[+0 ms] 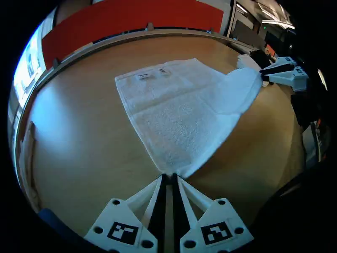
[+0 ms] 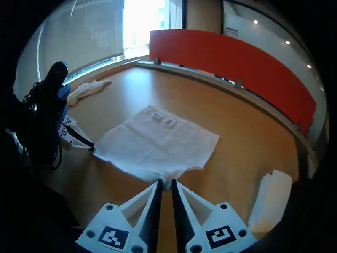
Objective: Fold towel
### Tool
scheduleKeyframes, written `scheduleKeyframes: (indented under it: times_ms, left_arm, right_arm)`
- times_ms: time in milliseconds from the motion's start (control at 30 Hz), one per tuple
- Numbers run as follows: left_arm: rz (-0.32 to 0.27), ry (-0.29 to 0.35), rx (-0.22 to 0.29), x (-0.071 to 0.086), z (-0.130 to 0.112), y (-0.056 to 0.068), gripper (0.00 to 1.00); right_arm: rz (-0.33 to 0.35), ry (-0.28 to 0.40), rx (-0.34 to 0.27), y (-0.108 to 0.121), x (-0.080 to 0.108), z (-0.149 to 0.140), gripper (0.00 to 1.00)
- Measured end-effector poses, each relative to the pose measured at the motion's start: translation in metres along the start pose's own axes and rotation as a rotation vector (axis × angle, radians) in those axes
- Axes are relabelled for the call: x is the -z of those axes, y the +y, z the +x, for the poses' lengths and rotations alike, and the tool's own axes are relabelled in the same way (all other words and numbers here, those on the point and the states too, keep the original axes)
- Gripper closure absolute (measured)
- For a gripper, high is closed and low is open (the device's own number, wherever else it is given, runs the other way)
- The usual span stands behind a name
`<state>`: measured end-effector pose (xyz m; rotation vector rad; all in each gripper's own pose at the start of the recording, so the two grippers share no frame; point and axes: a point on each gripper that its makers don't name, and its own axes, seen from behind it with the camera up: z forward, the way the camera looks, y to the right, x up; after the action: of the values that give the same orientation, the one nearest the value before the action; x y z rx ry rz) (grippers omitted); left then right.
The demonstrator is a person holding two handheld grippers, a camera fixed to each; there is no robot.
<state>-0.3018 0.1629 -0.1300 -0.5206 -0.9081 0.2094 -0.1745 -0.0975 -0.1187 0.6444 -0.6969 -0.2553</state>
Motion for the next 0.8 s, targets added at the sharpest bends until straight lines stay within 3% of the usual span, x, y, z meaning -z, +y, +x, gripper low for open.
scheduleKeyframes:
  times_ms: [367,800]
  left_arm:
    - [-0.015,0.016,0.048,0.008,0.009,-0.006,0.92]
    - [-0.030,0.076,0.131,0.044,0.051,-0.019,0.92]
  right_arm:
    - [0.001,0.011,0.002,0.000,0.001,0.004,0.83]
    - [-0.007,0.024,0.009,0.005,0.006,0.012,0.83]
